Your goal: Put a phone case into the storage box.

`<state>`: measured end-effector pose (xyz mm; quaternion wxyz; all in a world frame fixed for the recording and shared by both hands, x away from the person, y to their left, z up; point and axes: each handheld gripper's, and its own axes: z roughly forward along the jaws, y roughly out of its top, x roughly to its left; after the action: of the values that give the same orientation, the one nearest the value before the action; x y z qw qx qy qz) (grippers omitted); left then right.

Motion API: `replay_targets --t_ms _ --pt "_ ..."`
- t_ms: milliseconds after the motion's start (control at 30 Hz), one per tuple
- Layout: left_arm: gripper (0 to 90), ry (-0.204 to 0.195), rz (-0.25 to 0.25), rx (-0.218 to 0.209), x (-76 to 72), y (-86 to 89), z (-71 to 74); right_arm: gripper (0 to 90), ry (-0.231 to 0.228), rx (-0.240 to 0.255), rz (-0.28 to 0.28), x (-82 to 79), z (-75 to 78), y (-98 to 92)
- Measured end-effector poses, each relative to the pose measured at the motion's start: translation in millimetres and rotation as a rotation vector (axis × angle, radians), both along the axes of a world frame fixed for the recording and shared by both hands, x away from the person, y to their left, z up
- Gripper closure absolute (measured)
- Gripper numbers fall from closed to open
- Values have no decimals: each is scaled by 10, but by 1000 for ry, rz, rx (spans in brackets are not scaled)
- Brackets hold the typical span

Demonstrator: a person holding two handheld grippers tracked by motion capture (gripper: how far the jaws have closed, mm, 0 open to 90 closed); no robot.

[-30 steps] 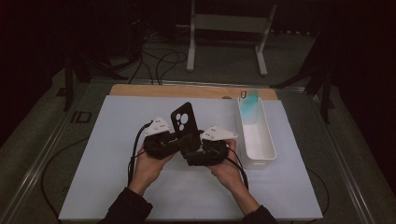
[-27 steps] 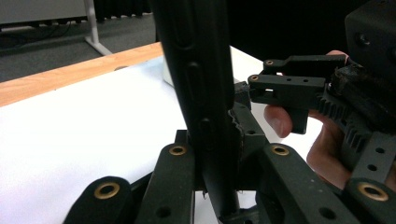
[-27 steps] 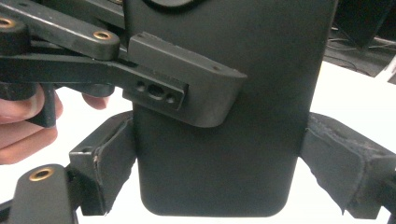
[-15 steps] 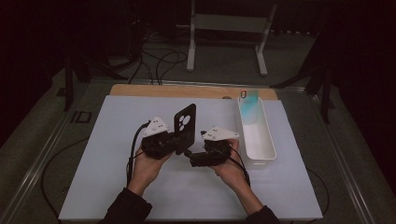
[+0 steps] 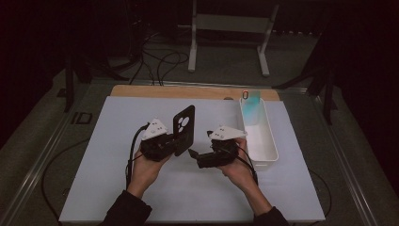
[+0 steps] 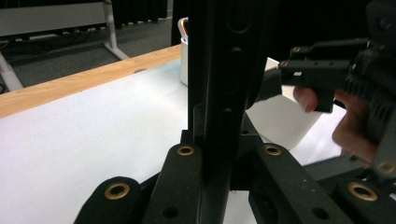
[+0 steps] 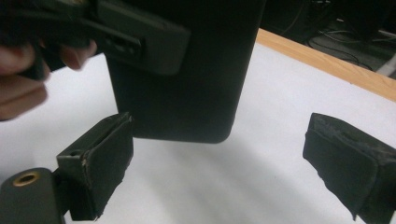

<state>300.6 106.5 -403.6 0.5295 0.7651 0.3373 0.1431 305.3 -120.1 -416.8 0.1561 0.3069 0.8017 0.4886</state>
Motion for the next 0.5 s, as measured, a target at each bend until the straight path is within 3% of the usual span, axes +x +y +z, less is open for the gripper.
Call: replay_targets --t_ms 500 --pt "852 8 5 0 -3 0 -49 85 -19 59 -5 67 289 -11"
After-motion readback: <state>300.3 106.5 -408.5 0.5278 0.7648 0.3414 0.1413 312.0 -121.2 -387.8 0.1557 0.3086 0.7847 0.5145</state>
